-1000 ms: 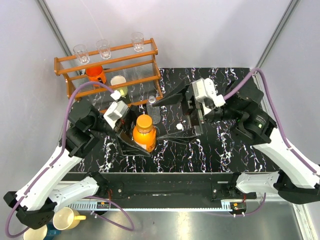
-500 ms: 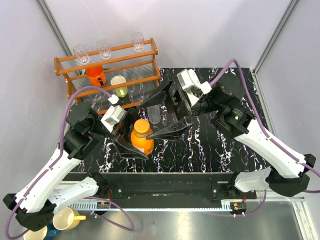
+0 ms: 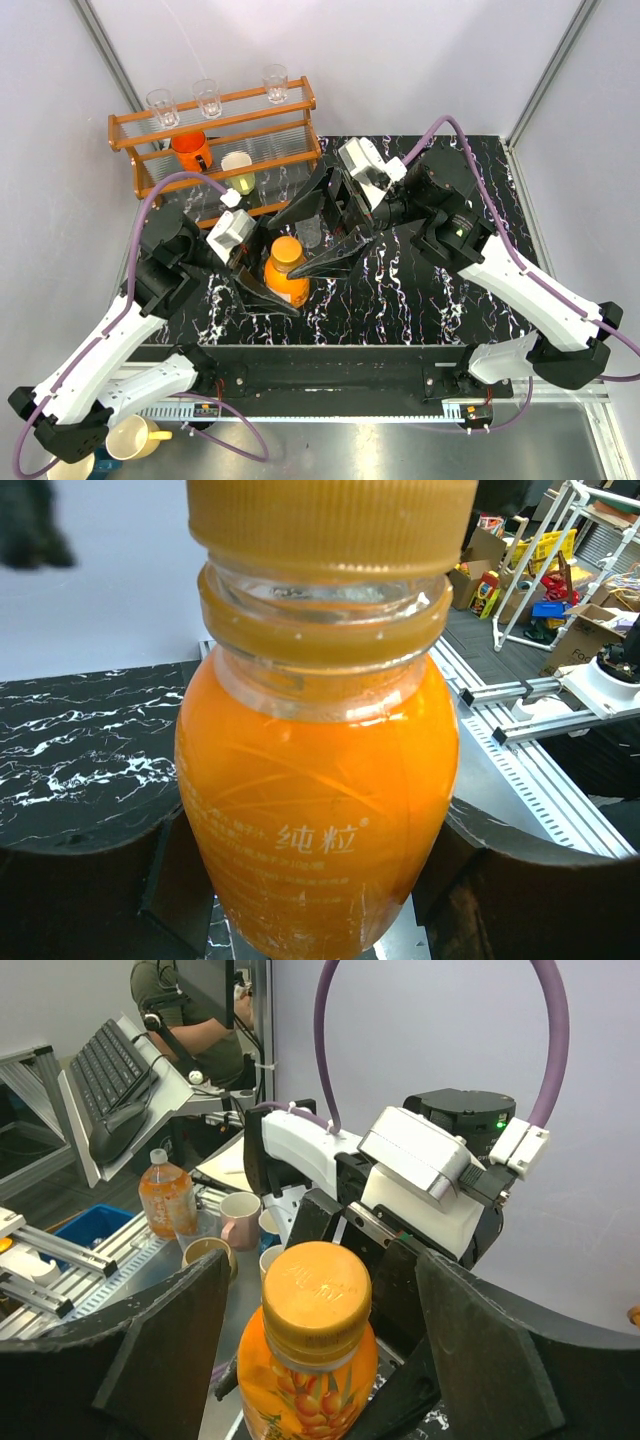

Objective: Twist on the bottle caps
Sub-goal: Screw the bottle cap onto the plastic bottle.

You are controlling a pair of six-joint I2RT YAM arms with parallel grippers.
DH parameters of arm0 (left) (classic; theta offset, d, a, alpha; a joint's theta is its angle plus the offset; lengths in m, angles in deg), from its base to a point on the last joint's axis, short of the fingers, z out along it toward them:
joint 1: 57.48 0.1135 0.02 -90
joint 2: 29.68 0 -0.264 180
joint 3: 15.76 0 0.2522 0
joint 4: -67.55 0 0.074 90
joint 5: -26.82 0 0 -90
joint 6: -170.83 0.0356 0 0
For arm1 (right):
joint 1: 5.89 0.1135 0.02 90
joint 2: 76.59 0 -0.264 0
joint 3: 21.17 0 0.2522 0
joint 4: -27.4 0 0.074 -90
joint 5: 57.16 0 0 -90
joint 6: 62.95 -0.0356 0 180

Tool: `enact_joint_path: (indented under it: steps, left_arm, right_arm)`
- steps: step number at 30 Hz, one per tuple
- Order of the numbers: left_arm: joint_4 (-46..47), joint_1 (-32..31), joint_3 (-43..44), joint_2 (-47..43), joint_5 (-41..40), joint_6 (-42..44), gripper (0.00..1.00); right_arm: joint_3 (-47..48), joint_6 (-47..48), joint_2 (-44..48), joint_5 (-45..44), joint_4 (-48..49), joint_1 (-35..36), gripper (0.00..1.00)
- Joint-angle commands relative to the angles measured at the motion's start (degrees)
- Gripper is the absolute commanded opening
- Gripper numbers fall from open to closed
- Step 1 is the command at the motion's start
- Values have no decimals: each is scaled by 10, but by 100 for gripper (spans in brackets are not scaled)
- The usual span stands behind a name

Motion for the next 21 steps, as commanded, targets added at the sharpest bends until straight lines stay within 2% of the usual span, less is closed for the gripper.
enact_joint_path:
  steps: [1,10,14,15,21]
  left_arm:
    - [47,5,1,-2,-4,-2,3]
    - [56,7,1,-2,-5,-9,3]
    - [57,9,-1,-3,-7,-10,3]
    - [62,9,-2,-4,-8,-13,3]
    - [76,12,-8,-7,-11,-28,3]
  right_arm:
    - [-2,-22,12,18,36,3,81]
    - [-2,-35,2,27,39,3,73]
    - [-5,-37,2,28,46,2,64]
    - [-6,-37,1,30,49,2,57]
    - [-9,-53,-4,34,68,2,50]
